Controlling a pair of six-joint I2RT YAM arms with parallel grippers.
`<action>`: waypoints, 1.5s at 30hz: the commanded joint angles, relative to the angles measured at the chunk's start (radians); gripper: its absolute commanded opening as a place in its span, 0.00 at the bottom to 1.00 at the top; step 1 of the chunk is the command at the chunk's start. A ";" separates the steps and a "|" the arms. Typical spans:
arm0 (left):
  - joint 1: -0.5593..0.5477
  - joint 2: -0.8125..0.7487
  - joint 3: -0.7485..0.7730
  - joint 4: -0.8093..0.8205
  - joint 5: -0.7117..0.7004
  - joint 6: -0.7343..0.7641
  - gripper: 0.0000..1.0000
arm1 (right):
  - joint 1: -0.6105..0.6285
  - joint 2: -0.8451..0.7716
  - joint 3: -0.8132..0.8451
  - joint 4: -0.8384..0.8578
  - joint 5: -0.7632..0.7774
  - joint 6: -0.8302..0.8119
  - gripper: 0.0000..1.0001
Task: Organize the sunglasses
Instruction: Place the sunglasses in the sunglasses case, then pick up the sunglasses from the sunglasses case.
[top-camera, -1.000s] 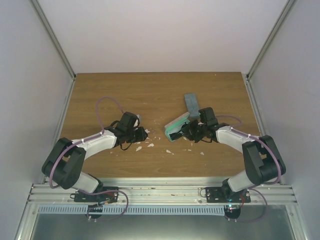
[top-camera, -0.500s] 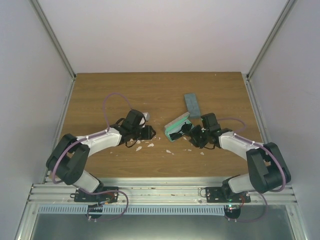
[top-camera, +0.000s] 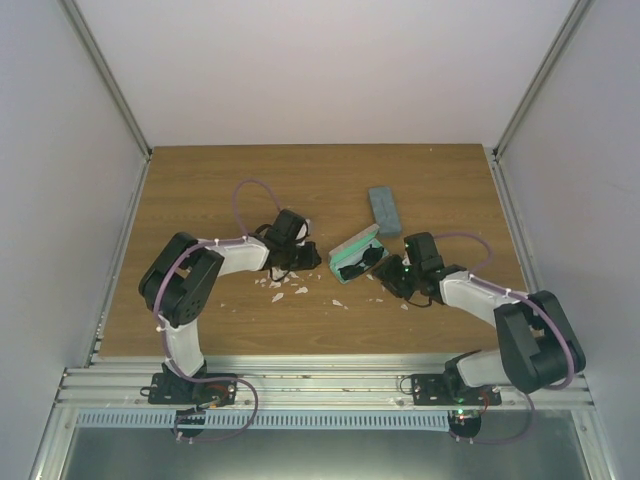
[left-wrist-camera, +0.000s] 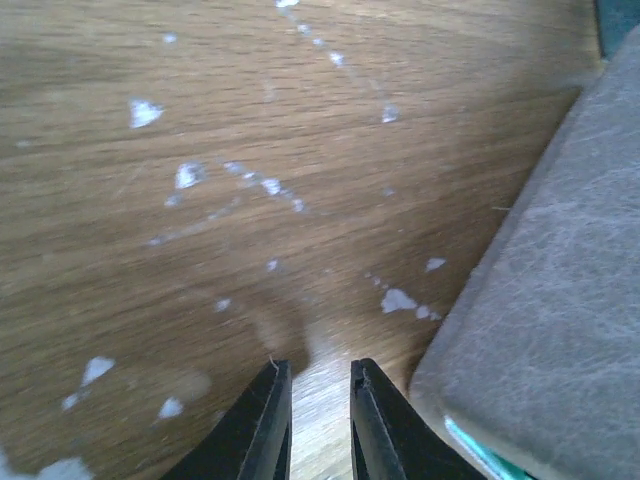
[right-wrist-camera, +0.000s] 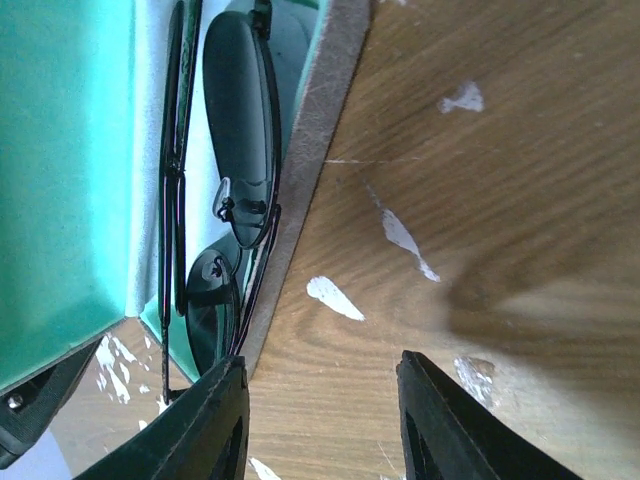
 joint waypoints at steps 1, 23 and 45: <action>-0.003 0.030 0.025 0.062 0.072 -0.007 0.20 | -0.013 0.036 -0.026 0.117 -0.048 -0.071 0.42; -0.024 0.080 -0.053 0.210 0.355 0.005 0.23 | -0.078 0.115 -0.110 0.366 -0.111 -0.088 0.26; -0.029 0.079 -0.077 0.221 0.346 -0.008 0.23 | -0.102 0.181 -0.048 0.406 -0.135 -0.176 0.26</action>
